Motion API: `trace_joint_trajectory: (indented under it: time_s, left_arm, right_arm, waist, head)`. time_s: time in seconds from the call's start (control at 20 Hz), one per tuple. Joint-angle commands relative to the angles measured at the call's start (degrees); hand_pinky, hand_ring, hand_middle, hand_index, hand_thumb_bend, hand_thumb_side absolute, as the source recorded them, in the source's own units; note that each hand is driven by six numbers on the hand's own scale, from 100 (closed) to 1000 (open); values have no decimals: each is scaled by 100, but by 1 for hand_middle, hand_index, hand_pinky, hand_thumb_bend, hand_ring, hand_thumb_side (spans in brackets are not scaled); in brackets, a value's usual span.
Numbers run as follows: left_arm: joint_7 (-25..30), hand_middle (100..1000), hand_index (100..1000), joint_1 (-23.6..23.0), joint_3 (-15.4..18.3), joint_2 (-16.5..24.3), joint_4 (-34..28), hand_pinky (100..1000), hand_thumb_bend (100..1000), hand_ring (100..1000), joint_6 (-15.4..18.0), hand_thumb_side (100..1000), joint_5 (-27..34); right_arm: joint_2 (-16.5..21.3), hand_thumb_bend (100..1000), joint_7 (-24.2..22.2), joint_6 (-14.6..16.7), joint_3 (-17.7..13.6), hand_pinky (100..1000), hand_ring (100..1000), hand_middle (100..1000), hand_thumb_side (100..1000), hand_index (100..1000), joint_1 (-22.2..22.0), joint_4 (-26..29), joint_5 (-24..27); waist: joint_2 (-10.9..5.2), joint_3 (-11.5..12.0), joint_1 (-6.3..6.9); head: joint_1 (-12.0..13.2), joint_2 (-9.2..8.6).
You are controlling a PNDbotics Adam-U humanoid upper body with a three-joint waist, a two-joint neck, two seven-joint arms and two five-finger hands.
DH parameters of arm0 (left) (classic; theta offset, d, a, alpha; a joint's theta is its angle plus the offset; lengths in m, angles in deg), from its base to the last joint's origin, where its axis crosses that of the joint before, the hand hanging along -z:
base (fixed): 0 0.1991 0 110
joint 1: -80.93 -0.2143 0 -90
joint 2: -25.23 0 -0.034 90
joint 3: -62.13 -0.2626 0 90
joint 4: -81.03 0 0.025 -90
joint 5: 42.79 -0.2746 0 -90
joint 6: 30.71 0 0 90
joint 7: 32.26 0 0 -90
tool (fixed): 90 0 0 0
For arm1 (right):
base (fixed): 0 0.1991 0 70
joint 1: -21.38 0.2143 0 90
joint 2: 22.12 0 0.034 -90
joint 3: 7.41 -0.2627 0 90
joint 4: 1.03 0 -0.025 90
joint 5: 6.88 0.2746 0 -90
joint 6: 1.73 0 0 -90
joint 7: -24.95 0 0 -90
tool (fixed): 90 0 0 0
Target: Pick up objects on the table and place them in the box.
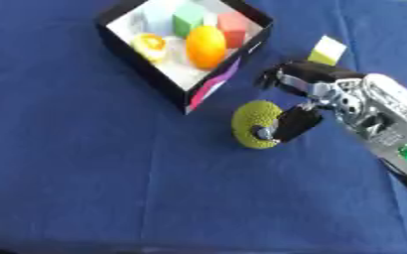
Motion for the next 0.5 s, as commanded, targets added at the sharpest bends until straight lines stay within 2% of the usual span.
trace_joint_trajectory:
  time_s: [0.05, 0.35, 0.5]
  left_arm:
    - [17, 775, 829, 81, -1, 54, -93, 699, 100, 757, 8, 596, -17]
    - [26, 773, 829, 94, -6, 45, -95, 698, 100, 765, 1, 594, -15]
    - [32, 781, 828, 94, -7, 45, -93, 697, 100, 765, -3, 593, -18]
  right_arm:
    - [42, 431, -204, 90, -31, 982, 881, 798, 323, 895, 66, -133, -175]
    - [-21, 436, -340, 221, -19, 968, 852, 777, 381, 884, 93, -388, -306]
    - [-50, 442, -323, 183, -30, 922, 796, 708, 437, 826, 96, -480, -280]
  waist:
    - [-310, 15, 1]
    - [-309, 38, -4]
    - [-311, 40, -3]
  head:
    - [-27, 6]
    - [-29, -6]
    - [-23, -9]
